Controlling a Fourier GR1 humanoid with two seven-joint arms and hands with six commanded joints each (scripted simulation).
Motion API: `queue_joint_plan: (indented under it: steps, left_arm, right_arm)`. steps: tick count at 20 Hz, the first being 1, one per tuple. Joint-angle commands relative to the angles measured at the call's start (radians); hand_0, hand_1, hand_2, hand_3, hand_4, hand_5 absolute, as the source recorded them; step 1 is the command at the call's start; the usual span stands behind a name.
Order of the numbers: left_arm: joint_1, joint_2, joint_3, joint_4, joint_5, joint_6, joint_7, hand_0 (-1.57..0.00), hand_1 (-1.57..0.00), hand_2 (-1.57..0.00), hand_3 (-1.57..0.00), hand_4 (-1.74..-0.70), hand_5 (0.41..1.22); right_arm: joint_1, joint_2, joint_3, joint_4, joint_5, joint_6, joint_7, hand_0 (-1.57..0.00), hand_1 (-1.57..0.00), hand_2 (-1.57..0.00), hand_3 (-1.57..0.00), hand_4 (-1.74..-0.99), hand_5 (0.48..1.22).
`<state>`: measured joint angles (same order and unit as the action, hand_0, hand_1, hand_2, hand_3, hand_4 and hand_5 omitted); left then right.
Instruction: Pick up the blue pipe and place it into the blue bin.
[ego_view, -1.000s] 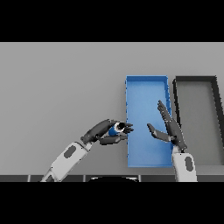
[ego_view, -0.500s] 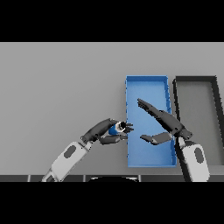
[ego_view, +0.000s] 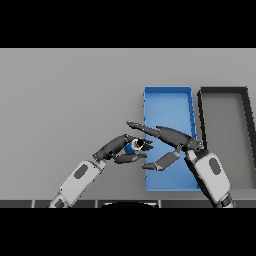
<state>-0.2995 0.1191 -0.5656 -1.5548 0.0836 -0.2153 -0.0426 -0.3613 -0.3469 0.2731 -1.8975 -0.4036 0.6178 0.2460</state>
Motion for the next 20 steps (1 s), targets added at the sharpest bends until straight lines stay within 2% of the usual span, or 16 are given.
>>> queue_joint_plan:
  steps: [1, 3, 6, 8, 10, 11, 12, 13, 14, 16, 17, 18, 19, 20]
  left_arm:
    - [0.001, 0.002, 0.003, -0.006, 0.001, -0.005, -0.012, -1.57, -1.57, -1.57, -1.45, -1.73, 1.221]
    - [0.0, -0.002, 0.013, 0.002, 0.01, -0.019, -0.01, -1.57, -1.57, -1.57, -1.48, -1.73, 1.221]
    - [-0.015, -0.018, 0.023, 0.022, 0.016, -0.035, 0.022, -1.57, -1.57, -1.57, -1.51, -1.73, 1.221]
    - [0.0, -0.013, 0.029, 0.011, 0.019, -0.046, 0.003, -1.57, -1.57, -1.57, -1.51, -1.73, 1.221]
    - [0.004, -0.02, 0.026, 0.021, 0.01, -0.054, 0.019, -1.57, -1.57, -1.57, -1.5, -1.73, 1.221]
    - [0.018, -0.023, 0.02, 0.007, 0.013, -0.059, 0.02, -1.57, -1.57, -1.57, -1.45, -1.72, 1.221]
    - [0.014, -0.009, 0.036, 0.001, 0.032, -0.079, 0.016, -1.57, -1.57, -1.57, -1.47, -1.72, 1.221]
    - [0.007, -0.016, 0.037, 0.005, 0.034, -0.087, 0.016, -1.57, -1.57, -1.57, -1.4, -1.72, 1.221]
    - [-0.001, -0.012, 0.036, 0.014, -0.004, -0.08, -0.021, -1.5, -1.39, -1.37, -1.15, -1.63, 1.221]
    - [-0.017, 0.011, 0.013, 0.003, -0.097, -0.055, 0.045, -0.99, -0.9, -0.87, -0.74, -1.59, 1.221]
    - [-0.005, 0.013, 0.016, -0.013, -0.11, -0.05, 0.037, -0.88, -0.83, -0.8, -0.67, -1.61, 1.221]
    - [-0.002, 0.011, 0.017, -0.016, -0.114, -0.053, 0.02, -0.89, -0.87, -0.85, -0.66, -1.64, 1.221]
    - [0.01, -0.01, 0.025, -0.023, -0.088, -0.049, 0.01, -1.03, -1.01, -0.99, -0.62, -1.66, 1.192]
    - [0.026, -0.013, 0.037, -0.028, -0.051, -0.063, -0.002, -1.14, -1.12, -1.11, -0.57, -1.67, 1.198]
  right_arm:
    - [-0.028, 0.017, 0.013, 0.019, 0.007, 0.004, 0.006, 0.0, 0.0, 0.0, 0.0, -1.27, 0.53]
    - [-0.072, 0.034, 0.028, 0.038, -0.016, 0.014, 0.024, 0.0, 0.0, 0.0, 0.0, -1.251, 0.535]
    - [-0.12, 0.085, 0.058, 0.089, 0.011, 0.006, 0.065, 0.0, 0.0, 0.0, 0.0, -1.226, 0.52]
    - [-0.138, 0.105, 0.066, 0.113, 0.016, 0.012, 0.063, 0.0, 0.0, 0.0, 0.0, -1.222, 0.512]
    - [-0.174, 0.124, 0.07, 0.149, 0.015, 0.016, 0.079, 0.0, 0.0, -0.02, 0.0, -1.225, 0.511]
    - [-0.176, 0.129, 0.078, 0.156, 0.016, 0.031, 0.072, 0.0, -0.01, -0.04, 0.0, -1.231, 0.512]
    - [-0.188, 0.137, 0.079, 0.177, 0.023, 0.041, 0.066, -0.01, -0.04, -0.07, -0.01, -1.241, 0.516]
    - [-0.217, 0.151, 0.08, 0.199, 0.023, 0.042, 0.075, -0.05, -0.08, -0.11, -0.04, -1.268, 0.519]
    - [-0.236, 0.157, 0.08, 0.22, 0.025, 0.049, 0.063, -0.14, -0.17, -0.19, -0.11, -1.308, 0.523]
    - [-0.238, 0.165, 0.097, 0.217, 0.018, 0.068, 0.076, -0.48, -0.5, -0.5, -0.37, -1.39, 0.538]
    - [-0.244, 0.161, 0.098, 0.223, 0.013, 0.081, 0.072, -0.7, -0.71, -0.71, -0.56, -1.453, 0.551]
    - [-0.238, 0.166, 0.11, 0.215, -0.005, 0.08, 0.084, -0.87, -0.89, -0.89, -0.7, -1.503, 0.573]
    - [-0.237, 0.167, 0.113, 0.21, -0.041, 0.073, 0.112, -1.01, -1.02, -1.02, -0.83, -1.541, 0.604]
    - [-0.24, 0.174, 0.114, 0.213, -0.06, 0.057, 0.131, -1.12, -1.13, -1.13, -0.98, -1.513, 0.65]
